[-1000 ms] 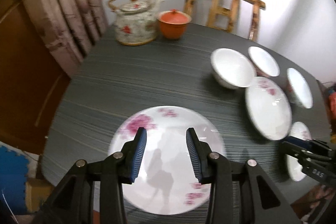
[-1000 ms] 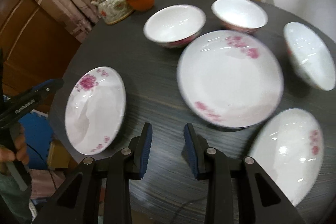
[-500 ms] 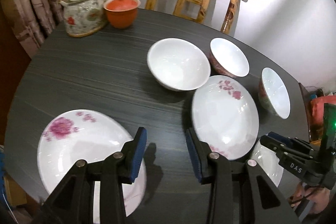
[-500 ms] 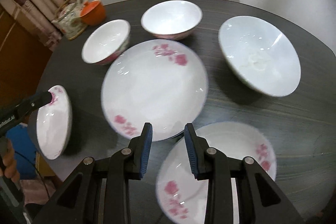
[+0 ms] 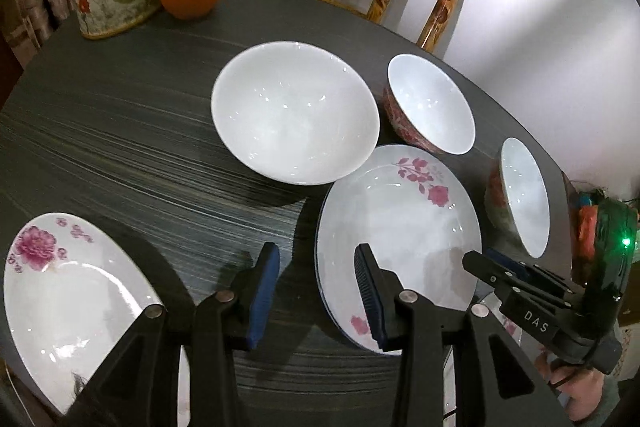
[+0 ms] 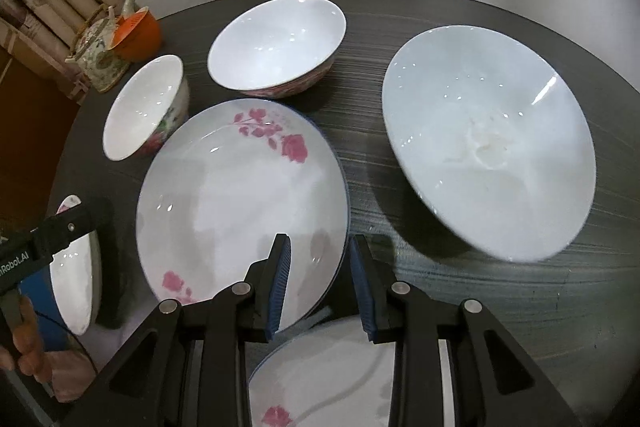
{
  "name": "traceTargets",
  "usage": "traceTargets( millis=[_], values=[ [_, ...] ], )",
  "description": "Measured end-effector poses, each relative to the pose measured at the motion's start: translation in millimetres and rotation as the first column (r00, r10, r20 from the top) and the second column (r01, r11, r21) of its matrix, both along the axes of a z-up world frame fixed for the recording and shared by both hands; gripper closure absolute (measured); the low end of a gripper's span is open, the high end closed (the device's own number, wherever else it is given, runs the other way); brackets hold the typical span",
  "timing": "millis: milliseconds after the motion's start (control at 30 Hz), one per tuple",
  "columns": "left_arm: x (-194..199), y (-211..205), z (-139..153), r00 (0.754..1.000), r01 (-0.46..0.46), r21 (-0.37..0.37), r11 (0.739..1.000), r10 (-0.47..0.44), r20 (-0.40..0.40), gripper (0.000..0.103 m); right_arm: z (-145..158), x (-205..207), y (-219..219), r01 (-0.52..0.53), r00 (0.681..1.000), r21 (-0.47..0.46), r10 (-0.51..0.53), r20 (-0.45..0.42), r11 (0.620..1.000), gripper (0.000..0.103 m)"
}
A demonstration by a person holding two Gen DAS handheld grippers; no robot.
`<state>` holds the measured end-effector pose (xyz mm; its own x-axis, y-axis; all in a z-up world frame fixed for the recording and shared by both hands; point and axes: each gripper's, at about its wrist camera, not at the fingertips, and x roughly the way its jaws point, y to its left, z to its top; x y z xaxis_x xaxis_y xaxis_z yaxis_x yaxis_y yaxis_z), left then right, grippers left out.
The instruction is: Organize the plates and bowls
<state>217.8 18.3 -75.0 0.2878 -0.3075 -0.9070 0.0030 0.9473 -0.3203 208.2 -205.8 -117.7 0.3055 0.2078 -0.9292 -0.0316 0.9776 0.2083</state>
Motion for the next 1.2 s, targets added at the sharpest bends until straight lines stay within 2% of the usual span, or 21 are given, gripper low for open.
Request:
traceTargets(
  millis=[200, 467, 567, 700, 800, 867, 1200],
  values=[
    [5.2, -3.5, -11.9, 0.999, -0.004, -0.016, 1.000, 0.004, -0.036, 0.063, -10.9, 12.4, -3.5, 0.000, 1.000, 0.015, 0.000, -0.017, 1.000, 0.077],
    [7.3, -5.5, -20.7, 0.998, 0.000, -0.043, 0.999, -0.003, -0.069, 0.064, -19.4, 19.0, -3.5, -0.005, 1.000, 0.023, 0.005, -0.025, 1.000, 0.088],
    [6.8, -6.6, -23.2, 0.997, 0.006, -0.047, 0.999, -0.009, -0.077, 0.075, -22.0, 20.0, -5.3, -0.004, 1.000, 0.035, 0.005, -0.026, 0.999, 0.089],
    [7.0, -7.9, -25.7, 0.997, 0.009, -0.030, 0.999, -0.012, -0.077, 0.081, -22.3, 22.3, -3.9, -0.008, 1.000, 0.033, 0.008, -0.019, 0.999, 0.089],
    [6.0, -7.1, -26.0, 0.998, 0.012, 0.009, 1.000, -0.012, -0.067, 0.093, -22.6, 22.7, -4.5, -0.007, 1.000, 0.030, 0.008, -0.018, 1.000, 0.089],
    [5.0, -6.6, -26.7, 0.998, 0.026, 0.022, 0.999, -0.025, -0.061, 0.096, -22.4, 21.5, -5.4, -0.005, 1.000, 0.032, 0.005, -0.016, 0.999, 0.089],
    [-4.5, -1.2, -25.0, 0.997, 0.053, 0.057, 0.997, -0.049, -0.067, 0.096, -20.8, 16.3, 1.6, 0.001, 1.000, 0.028, 0.000, -0.019, 1.000, 0.089]
  ],
)
